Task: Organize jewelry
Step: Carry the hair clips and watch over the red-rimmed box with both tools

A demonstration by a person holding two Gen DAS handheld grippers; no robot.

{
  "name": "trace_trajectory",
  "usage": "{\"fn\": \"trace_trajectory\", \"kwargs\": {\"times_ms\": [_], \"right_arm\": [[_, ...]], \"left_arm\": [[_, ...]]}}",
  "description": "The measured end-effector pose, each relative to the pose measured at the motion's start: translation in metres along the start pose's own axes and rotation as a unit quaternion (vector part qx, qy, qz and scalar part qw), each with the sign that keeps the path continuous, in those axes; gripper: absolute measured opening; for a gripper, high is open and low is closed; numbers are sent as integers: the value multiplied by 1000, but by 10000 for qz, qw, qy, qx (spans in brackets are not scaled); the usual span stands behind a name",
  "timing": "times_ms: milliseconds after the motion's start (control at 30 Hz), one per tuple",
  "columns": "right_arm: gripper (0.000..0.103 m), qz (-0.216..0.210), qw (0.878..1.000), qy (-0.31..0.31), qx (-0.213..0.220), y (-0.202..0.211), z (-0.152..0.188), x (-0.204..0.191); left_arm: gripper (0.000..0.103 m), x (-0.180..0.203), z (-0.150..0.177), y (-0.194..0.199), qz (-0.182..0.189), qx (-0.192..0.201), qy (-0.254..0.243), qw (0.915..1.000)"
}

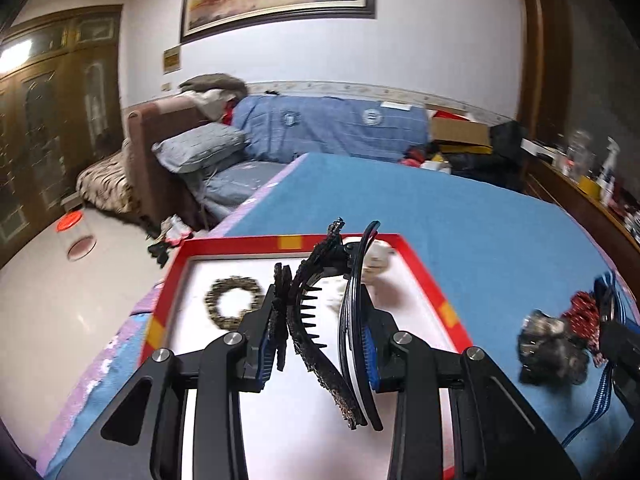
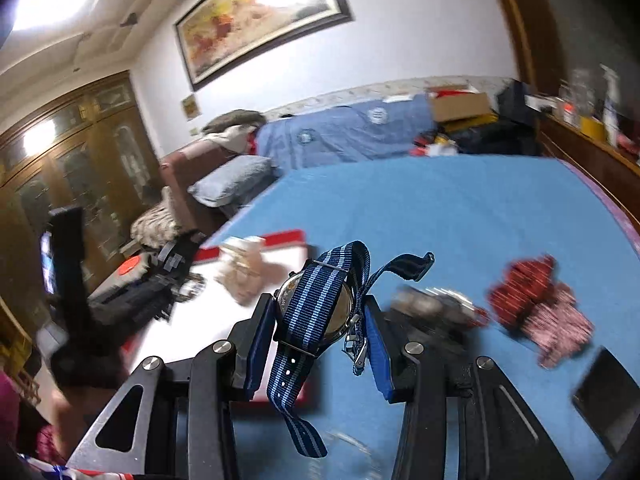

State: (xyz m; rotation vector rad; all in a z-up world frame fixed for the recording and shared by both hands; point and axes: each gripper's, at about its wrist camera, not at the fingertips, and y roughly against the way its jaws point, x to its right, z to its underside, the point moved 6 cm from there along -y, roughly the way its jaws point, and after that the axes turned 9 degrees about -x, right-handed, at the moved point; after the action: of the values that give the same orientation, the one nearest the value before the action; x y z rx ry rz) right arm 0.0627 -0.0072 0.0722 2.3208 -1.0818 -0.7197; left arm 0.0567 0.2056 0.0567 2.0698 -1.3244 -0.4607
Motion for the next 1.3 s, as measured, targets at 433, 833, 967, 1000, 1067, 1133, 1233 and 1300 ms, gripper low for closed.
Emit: {"fn": "trace_trajectory", "kwargs": {"times_ms": [433, 833, 967, 1000, 1067, 1133, 1233, 1300], "right_arm": [[48, -353, 9953, 400, -812, -106, -23, -54], [48, -266, 9900, 481, -1296, -146, -9, -47], [48, -248, 9898, 449, -1331, -150, -9, -45], [48, -243, 9896, 451, -1345, -152, -9, -46], [48, -228, 9893, 476, -1361, -154, -7, -49], [48, -211, 9890, 499, -1376, -156, -7, -52], [48, -218, 9890, 477, -1384, -156, -5, -49], [48, -226, 9887, 468, -1405, -157, -4, -49]], "left_arm": [[33, -37, 10, -31, -293, -658, 584, 9957], [33, -32, 15, -52, -437, -919, 427, 9939], [33, -34, 16, -56, -439, -972, 429, 9934], [33, -33, 17, -57, -446, -985, 416, 9933], [33, -33, 17, -58, -449, -997, 412, 9932], [33, -33, 18, -60, -463, -1013, 418, 9929], [33, -34, 20, -63, -485, -1034, 416, 9926], [33, -34, 21, -64, -490, -1061, 395, 9924]]}}
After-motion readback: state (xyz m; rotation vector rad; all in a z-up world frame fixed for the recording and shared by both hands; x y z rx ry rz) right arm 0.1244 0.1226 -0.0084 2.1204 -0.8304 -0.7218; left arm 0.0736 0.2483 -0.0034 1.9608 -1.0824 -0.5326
